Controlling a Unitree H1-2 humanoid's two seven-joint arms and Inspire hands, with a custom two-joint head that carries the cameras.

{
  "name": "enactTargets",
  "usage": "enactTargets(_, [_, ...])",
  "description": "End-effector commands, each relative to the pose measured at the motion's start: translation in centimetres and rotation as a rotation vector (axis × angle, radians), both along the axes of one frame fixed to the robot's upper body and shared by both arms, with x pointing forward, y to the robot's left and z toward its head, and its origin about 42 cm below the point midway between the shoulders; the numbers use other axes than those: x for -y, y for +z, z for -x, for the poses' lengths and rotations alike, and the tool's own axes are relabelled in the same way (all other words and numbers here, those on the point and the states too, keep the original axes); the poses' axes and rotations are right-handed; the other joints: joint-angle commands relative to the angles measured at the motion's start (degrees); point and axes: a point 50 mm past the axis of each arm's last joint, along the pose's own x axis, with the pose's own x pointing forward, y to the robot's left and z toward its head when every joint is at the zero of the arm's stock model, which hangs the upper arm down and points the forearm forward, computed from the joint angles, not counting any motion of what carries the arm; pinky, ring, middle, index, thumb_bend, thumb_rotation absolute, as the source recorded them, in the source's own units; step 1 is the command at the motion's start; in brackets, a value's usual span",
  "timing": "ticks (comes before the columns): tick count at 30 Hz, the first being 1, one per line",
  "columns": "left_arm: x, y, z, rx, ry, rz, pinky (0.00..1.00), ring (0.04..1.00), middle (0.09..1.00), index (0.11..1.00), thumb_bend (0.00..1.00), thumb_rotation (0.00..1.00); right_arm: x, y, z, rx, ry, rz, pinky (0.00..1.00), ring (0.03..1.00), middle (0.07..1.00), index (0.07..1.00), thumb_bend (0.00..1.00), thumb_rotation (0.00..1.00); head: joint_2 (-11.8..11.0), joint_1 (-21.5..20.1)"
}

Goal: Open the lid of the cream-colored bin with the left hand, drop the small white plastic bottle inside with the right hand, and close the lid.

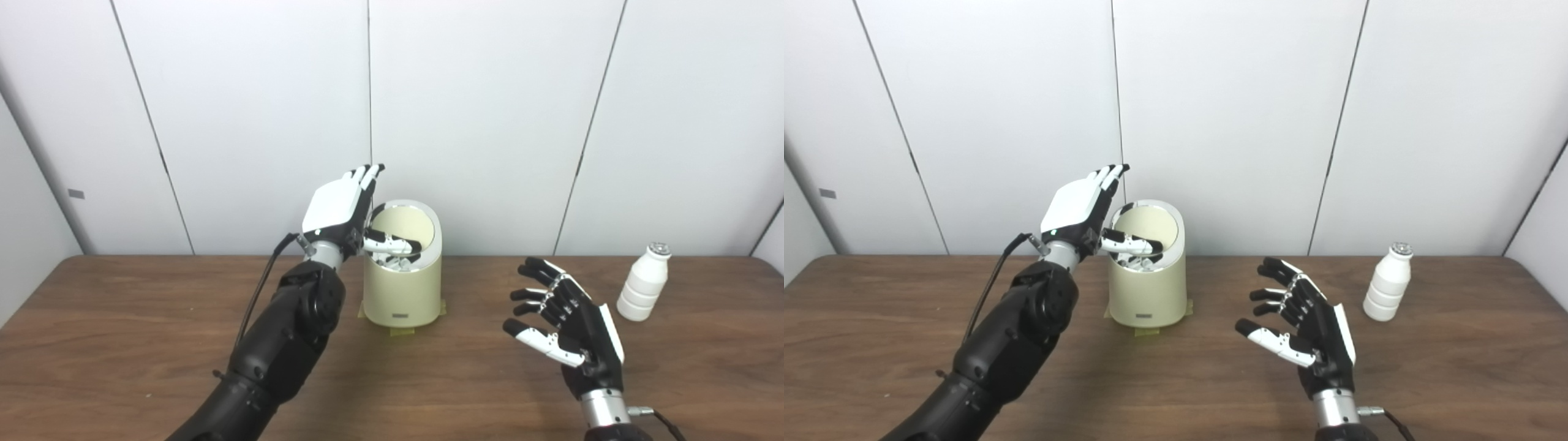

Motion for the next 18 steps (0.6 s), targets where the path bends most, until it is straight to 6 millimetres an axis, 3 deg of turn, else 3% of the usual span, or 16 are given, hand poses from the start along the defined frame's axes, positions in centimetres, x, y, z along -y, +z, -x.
enactTargets(1, [-0.8,3.3,-1.0,0.094,0.032,-0.005,0.92,1.000,1.000,1.000,0.80,0.21,-0.1,2.3,-0.8,0.095,0.011,0.001,0.49,0.600,0.747,0.741,0.82,0.21,0.08,-0.07])
enactTargets(12, [-2.4,4.6,-1.5,0.114,0.054,0.007,0.89,1.000,1.000,1.000,0.81,0.23,-0.1,2.6,-0.6,0.087,0.011,0.004,0.49,0.612,0.740,0.738,0.82,0.21,0.69,0.18])
enactTargets(18, [-2.6,4.4,-1.5,0.107,0.055,-0.007,0.87,1.000,1.000,1.000,0.82,0.22,-0.1,2.6,-0.6,0.085,0.014,0.002,0.50,0.620,0.740,0.738,0.84,0.23,0.70,0.24])
